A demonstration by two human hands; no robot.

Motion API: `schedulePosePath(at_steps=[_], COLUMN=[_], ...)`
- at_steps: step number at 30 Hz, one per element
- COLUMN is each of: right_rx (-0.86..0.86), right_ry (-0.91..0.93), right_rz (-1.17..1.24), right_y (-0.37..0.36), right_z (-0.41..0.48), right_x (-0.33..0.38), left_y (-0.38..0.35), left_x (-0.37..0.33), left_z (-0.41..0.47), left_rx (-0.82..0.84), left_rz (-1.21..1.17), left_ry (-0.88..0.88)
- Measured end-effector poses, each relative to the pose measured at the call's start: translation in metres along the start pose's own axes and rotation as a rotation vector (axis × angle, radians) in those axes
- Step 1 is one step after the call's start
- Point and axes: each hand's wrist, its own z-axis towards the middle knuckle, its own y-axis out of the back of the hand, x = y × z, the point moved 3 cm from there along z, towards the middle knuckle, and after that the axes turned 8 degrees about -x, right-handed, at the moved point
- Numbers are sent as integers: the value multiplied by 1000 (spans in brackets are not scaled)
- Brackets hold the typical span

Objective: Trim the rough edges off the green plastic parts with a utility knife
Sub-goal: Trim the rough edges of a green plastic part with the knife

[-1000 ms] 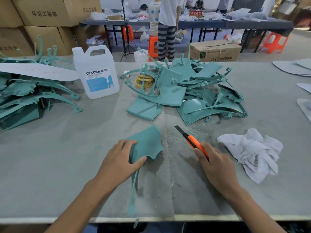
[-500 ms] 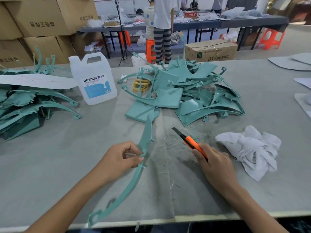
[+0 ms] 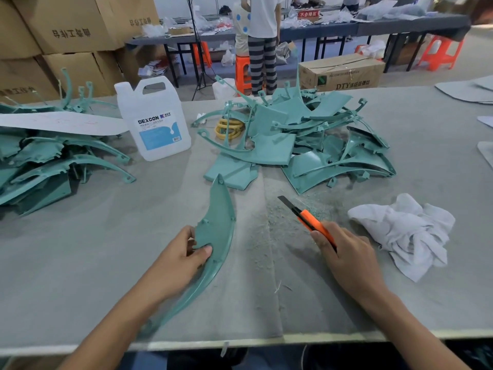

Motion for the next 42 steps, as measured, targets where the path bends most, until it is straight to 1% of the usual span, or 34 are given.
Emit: schedulePosePath(at_steps=[2, 4, 6, 9, 12, 15, 17, 20, 25, 33, 36, 39, 40, 42], right_rx=[-4, -3, -2, 5, 23, 16, 65, 164, 287, 373, 339, 244, 219, 225], right_ry=[4, 0, -5, -12, -100, -146, -107, 6, 192, 285, 323, 362, 395, 452], right_rz=[-6, -15, -16, 3, 94, 196, 245, 267, 122, -32, -150, -317, -347, -328], right_y=[0, 1, 2, 7, 14, 26, 33, 45, 53, 60, 67, 77, 79, 79], right_z=[0, -1, -1, 0, -2, -4, -3, 7, 21, 38, 58, 79, 81, 78], right_x=[0, 0, 2, 6, 11, 24, 41, 69, 99, 105, 102, 103, 106, 115], left_y=[-15, -30, -45, -56, -60, -69, -73, -74, -74, -75, -73, -72, -72, -73], left_x=[3, 5, 5, 1, -4, -5, -5, -2, 4, 5, 2, 0, 0, 1], left_z=[-9, -18, -22, -17, -1, 15, 22, 24, 25, 26, 24, 25, 25, 25], left_rx=[-157, -314, -396, -456, -436, -378, -388, -410, -408, -423, -442, -433, -432, -440], left_rz=[-45, 2, 37, 52, 66, 63, 46, 26, 42, 78, 129, 129, 133, 153], left_ry=[20, -27, -93, -179, -260, -251, -239, -232, -239, -292, -360, -384, -395, -406])
